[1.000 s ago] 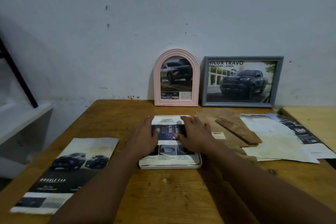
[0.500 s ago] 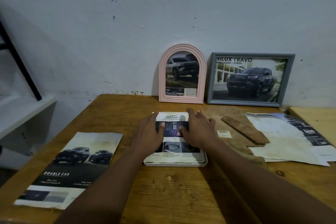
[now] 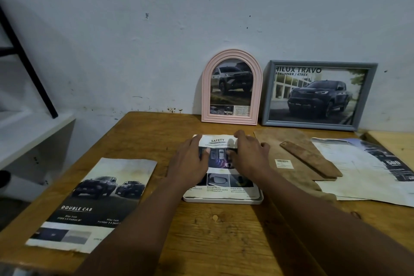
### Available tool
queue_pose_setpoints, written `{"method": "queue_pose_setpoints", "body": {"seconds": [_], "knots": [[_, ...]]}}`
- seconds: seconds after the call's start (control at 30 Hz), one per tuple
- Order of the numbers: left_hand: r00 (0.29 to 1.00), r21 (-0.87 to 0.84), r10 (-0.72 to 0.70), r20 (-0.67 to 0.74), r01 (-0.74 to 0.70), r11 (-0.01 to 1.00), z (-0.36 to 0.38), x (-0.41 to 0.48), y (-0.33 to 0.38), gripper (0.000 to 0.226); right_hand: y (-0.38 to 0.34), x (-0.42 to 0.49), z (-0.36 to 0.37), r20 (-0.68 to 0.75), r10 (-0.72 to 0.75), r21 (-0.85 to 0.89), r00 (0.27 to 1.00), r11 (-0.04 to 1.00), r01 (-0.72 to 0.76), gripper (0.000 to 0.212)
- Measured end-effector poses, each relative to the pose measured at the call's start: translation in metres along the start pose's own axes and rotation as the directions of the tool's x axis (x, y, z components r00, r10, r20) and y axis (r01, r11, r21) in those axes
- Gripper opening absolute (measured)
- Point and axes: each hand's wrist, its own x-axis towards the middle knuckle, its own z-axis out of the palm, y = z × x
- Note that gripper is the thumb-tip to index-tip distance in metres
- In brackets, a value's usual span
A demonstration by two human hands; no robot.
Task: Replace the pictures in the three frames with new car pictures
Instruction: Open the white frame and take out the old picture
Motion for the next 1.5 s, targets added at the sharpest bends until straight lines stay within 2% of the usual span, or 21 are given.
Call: {"method": "queue_pose_setpoints", "body": {"seconds": [0.1,0.2,0.27,0.37,0.57,0.73,0.97,1.13,1.23,1.33,1.4,1.5], "knots": [[1.000,0.015,0.003,-0.004,-0.003,1.000,0.000,0.000,-0.001,0.057,-0.003,-0.002,0.001,0.002,-0.044,0.008,0.999,0.999,0.044,0.055],[1.000,0.011,0.001,-0.003,-0.001,1.000,0.001,0.001,-0.002,0.057,0.000,0.000,0.003,-0.007,-0.012,0.031,1.000,0.999,0.012,0.059],[1.000,0.009,-0.007,0.001,0.007,1.000,0.001,0.001,-0.003,0.058,0.001,0.003,0.003,0.038,0.016,-0.008,0.999,1.000,-0.016,0.061],[1.000,0.007,-0.007,0.000,0.007,1.000,0.002,0.002,-0.004,0.058,0.000,0.005,0.003,0.073,-0.013,-0.081,0.997,0.997,0.018,0.059],[1.000,0.010,0.004,0.007,-0.004,1.000,0.001,0.002,-0.003,0.058,0.000,0.005,0.003,0.012,0.002,-0.044,1.000,0.999,-0.001,0.055],[1.000,0.000,0.001,-0.004,-0.001,1.000,0.003,0.003,-0.005,0.057,-0.004,0.002,0.001,-0.020,-0.076,-0.085,0.997,0.994,0.074,0.061],[1.000,-0.006,-0.007,-0.008,0.007,1.000,0.002,0.002,-0.003,0.056,-0.006,0.002,-0.003,-0.154,-0.139,0.014,0.978,0.990,0.143,0.062],[1.000,-0.008,-0.016,-0.002,0.016,1.000,0.000,0.000,0.000,0.057,-0.004,0.007,-0.005,-0.136,-0.162,-0.039,0.977,0.987,0.158,0.063],[1.000,-0.009,-0.019,0.004,0.019,1.000,-0.001,0.000,0.001,0.058,-0.001,0.009,-0.007,-0.120,-0.097,0.127,0.988,0.985,0.113,0.057],[1.000,-0.002,-0.017,0.003,0.017,1.000,-0.003,0.000,0.001,0.058,0.003,0.015,-0.010,-0.167,0.014,0.316,0.986,0.948,0.040,0.049],[1.000,-0.005,-0.016,0.011,0.016,1.000,-0.003,-0.001,0.001,0.058,0.009,0.019,-0.010,-0.163,0.087,0.390,0.983,0.921,-0.016,0.046],[1.000,-0.014,-0.021,0.015,0.021,1.000,-0.005,-0.002,0.003,0.058,0.016,0.021,-0.009,-0.085,0.169,0.430,0.982,0.895,-0.117,0.044]]}}
